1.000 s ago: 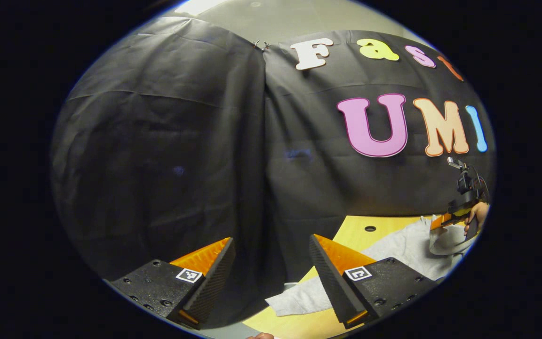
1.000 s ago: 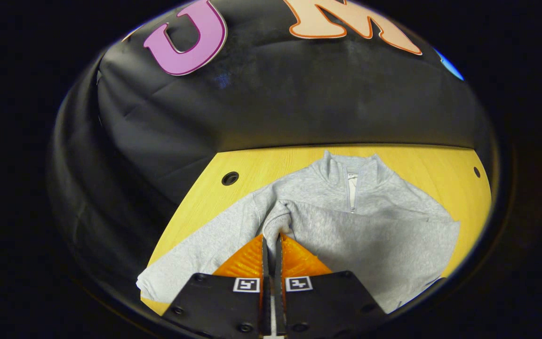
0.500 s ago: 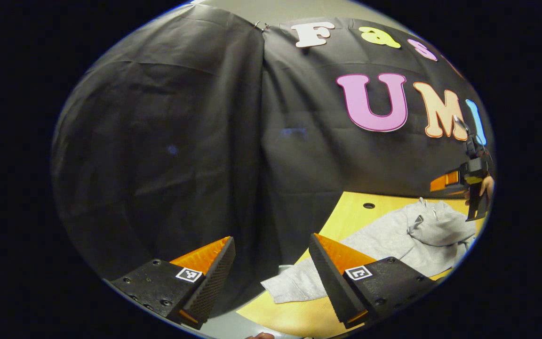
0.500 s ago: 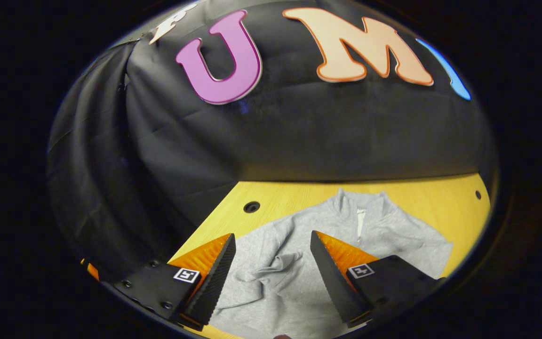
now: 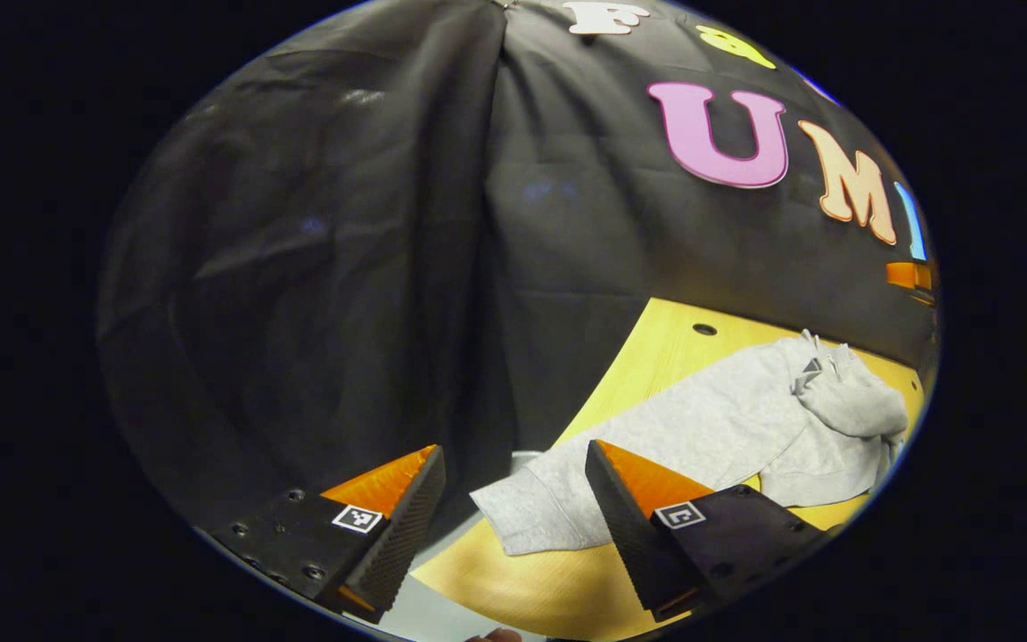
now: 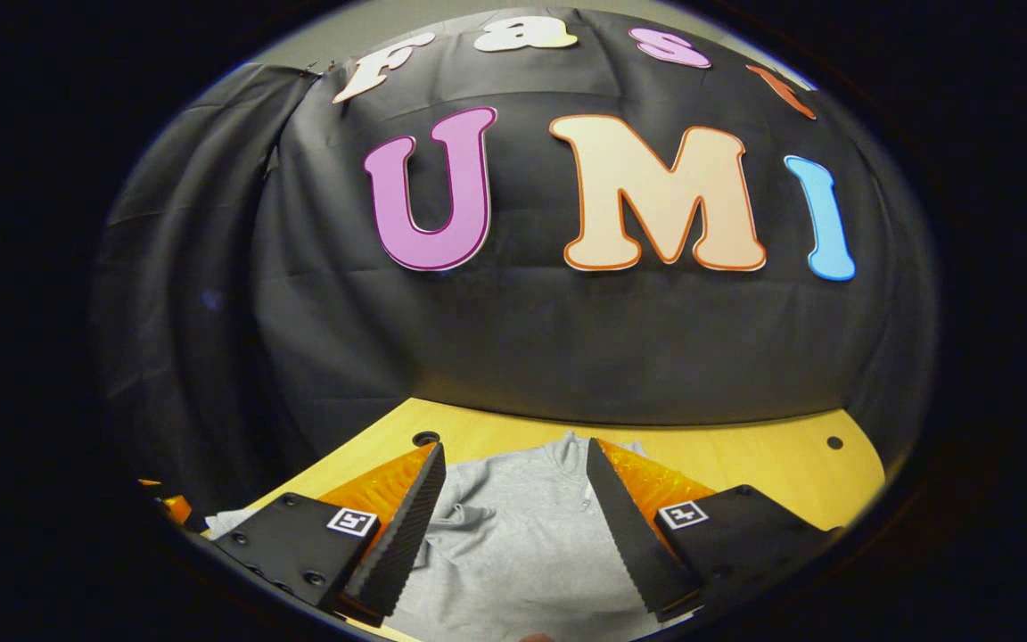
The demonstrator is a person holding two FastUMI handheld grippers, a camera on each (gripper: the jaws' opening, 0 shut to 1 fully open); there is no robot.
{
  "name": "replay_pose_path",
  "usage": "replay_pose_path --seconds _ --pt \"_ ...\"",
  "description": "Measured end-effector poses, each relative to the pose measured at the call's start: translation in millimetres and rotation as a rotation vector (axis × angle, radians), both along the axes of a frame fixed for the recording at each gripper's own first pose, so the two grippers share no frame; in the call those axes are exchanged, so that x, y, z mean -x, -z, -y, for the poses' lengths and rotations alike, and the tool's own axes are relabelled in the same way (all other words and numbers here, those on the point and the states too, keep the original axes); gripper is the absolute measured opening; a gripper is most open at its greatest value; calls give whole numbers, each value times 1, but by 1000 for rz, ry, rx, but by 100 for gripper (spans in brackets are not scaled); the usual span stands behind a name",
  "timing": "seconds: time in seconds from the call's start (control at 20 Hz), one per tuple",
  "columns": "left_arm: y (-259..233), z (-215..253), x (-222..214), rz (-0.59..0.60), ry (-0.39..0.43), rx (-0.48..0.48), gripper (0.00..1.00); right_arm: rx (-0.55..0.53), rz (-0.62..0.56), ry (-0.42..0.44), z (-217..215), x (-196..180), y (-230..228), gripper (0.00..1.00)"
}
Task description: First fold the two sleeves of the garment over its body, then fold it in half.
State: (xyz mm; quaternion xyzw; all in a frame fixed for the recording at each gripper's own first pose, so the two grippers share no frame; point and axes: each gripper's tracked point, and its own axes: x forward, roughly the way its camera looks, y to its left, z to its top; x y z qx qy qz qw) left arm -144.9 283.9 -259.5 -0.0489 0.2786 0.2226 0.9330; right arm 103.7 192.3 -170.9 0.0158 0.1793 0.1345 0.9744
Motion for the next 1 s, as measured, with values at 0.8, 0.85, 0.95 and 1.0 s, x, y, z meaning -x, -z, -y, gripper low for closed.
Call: replay_pose_path --seconds 0.8,0.85,0.95,1.0 --pt "83 28 -2 -216 -10 105 87 56 29 143 105 19 -21 99" --pt "84 31 -5 -215 -1 107 83 53 29 148 112 21 -21 99" --pt "83 39 -11 -209 19 117 63 52 30 154 122 21 -23 98" --pt "84 44 -14 -209 28 123 51 51 32 158 127 22 -25 99"
